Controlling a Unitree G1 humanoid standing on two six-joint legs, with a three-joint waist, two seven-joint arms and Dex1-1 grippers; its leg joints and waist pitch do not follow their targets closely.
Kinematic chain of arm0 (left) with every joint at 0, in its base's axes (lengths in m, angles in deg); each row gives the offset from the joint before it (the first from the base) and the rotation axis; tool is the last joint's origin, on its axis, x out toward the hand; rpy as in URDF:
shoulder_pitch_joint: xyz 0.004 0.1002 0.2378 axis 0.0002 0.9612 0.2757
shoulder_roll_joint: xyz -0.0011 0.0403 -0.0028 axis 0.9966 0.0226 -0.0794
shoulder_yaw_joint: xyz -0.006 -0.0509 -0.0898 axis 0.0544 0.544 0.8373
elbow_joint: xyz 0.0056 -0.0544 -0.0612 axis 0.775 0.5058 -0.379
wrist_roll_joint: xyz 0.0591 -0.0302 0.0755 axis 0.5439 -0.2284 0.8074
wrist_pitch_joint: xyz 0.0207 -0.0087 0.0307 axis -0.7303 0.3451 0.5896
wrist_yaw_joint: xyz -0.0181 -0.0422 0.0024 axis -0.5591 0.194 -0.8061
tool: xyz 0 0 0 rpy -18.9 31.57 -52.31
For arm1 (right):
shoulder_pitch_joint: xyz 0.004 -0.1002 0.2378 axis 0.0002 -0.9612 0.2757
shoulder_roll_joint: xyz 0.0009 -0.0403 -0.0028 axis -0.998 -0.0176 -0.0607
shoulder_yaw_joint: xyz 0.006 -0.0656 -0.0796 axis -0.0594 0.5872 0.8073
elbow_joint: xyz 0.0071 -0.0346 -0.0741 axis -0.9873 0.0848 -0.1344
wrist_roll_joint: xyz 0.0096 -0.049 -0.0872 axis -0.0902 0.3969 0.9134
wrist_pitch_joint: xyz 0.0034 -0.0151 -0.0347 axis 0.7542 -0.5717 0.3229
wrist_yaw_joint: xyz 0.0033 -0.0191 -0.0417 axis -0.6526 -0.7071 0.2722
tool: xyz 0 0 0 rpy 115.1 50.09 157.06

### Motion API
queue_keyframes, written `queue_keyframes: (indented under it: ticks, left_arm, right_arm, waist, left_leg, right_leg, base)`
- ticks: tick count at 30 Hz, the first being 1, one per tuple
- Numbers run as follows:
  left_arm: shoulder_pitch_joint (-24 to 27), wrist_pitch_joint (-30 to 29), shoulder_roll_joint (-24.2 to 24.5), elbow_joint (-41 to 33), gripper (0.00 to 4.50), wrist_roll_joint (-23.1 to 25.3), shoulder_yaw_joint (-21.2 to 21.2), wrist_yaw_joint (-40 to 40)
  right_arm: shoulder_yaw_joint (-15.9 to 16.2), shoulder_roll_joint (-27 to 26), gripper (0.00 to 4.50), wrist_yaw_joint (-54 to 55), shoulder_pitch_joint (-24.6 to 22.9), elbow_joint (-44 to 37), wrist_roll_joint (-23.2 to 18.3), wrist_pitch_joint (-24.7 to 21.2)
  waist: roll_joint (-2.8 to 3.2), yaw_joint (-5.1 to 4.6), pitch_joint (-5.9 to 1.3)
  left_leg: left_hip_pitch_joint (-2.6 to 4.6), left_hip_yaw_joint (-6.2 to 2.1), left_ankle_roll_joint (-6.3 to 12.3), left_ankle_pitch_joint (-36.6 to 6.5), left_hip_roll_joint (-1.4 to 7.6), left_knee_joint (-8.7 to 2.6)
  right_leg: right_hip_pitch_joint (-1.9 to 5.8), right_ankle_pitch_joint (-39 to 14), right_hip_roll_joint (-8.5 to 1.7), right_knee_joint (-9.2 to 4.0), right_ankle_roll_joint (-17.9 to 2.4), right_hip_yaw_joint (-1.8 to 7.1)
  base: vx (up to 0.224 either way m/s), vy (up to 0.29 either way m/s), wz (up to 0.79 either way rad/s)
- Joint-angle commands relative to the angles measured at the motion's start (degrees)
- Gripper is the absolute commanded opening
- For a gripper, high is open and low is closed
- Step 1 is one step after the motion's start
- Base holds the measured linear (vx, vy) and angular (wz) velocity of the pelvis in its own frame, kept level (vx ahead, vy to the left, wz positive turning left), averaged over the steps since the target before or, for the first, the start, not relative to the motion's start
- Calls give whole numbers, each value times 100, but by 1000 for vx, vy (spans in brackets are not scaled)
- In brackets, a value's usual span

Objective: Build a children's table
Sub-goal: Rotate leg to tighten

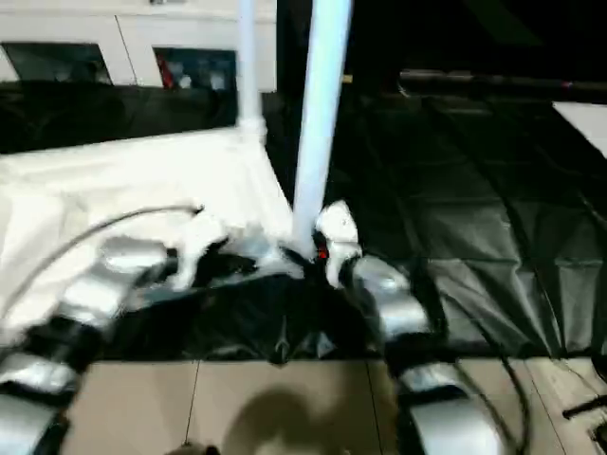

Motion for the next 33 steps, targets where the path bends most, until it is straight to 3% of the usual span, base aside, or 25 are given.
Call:
queue_keyframes:
  ticks: [1,5,9,10,12,16,18,19,22,26,30,33]
  left_arm:
    - [-117,-28,-323,-45,0,-32,7,-376]
    - [-103,-12,-690,-70,0,-27,-15,-769]
    - [-43,48,-759,-134,0,-25,-110,-675]
    - [-34,68,-752,-142,0,-14,-132,-636]
    - [-15,113,-703,-169,0,-8,-168,-536]
    - [73,227,-480,-301,0,-59,-276,-98]
    - [106,314,-323,-332,0,-69,-339,196]
    - [112,375,-229,-321,0,-73,-375,369]
    - [97,461,-80,-269,0,-83,-407,641]
    - [44,557,77,-179,0,-86,-406,931]
    - [-35,639,211,-75,0,-90,-411,1181]
    - [-63,638,290,-51,0,-146,-435,1406]
  right_arm:
    - [-140,-228,272,869,13,395,31,-245]
    - [-221,-598,272,1511,130,621,17,-194]
    - [-73,-719,272,1332,155,588,140,60]
    - [-92,-740,328,1183,165,570,90,114]
    - [-130,-719,344,1008,172,518,13,120]
    - [-30,-449,382,543,184,355,43,118]
    - [111,-183,382,14,126,165,77,66]
    - [174,-16,382,-343,76,23,71,38]
    - [346,347,382,-1011,-65,-300,111,23]
    - [577,776,382,-1927,-276,-730,118,-44]
    - [758,1137,382,-2814,-474,-1162,-42,-211]
    - [830,1315,356,-3230,-557,-1380,-155,-336]
  waist:
    - [44,-3,-420]
    - [50,13,-435]
    - [56,19,-434]
    - [59,17,-436]
    - [53,15,-440]
    - [52,27,-474]
    - [86,33,-470]
    - [67,27,-476]
    - [101,44,-481]
    - [94,81,-494]
    - [110,129,-481]
    - [111,153,-470]
  left_leg:
    - [175,-94,-90,-1322,169,-410]
    - [166,-80,39,-1116,158,-387]
    - [170,-89,16,-1303,160,-403]
    - [170,-90,13,-1319,161,-406]
    - [157,-91,38,-1290,157,-400]
    - [147,-86,172,-1018,157,-368]
    - [150,-90,195,-1012,151,-365]
    - [139,-82,243,-1008,151,-352]
    - [144,-83,229,-1060,159,-345]
    - [151,-76,249,-1062,168,-323]
    - [148,-80,265,-1209,181,-326]
    - [176,-87,129,-1499,189,-343]
  right_leg:
    - [236,-598,-314,-371,-1387,251]
    - [237,-298,-309,-351,-1377,250]
    - [239,-487,-305,-374,-1291,239]
    - [240,-492,-303,-373,-1285,239]
    - [254,-404,-303,-362,-1283,241]
    - [282,-27,-306,-317,-1391,233]
    - [287,-2,-294,-324,-1411,223]
    - [294,115,-290,-303,-1444,229]
    - [305,76,-289,-306,-1469,220]
    - [305,208,-278,-285,-1534,213]
    - [294,21,-287,-302,-1549,211]
    - [266,-447,-303,-341,-1537,219]
  base:
    - [0,0,0]
    - [0,0,0]
    - [0,0,0]
    - [0,0,0]
    - [0,0,0]
    - [0,0,0]
    - [0,0,0]
    - [0,0,0]
    - [0,0,0]
    - [0,0,0]
    - [0,0,0]
    - [0,0,0]
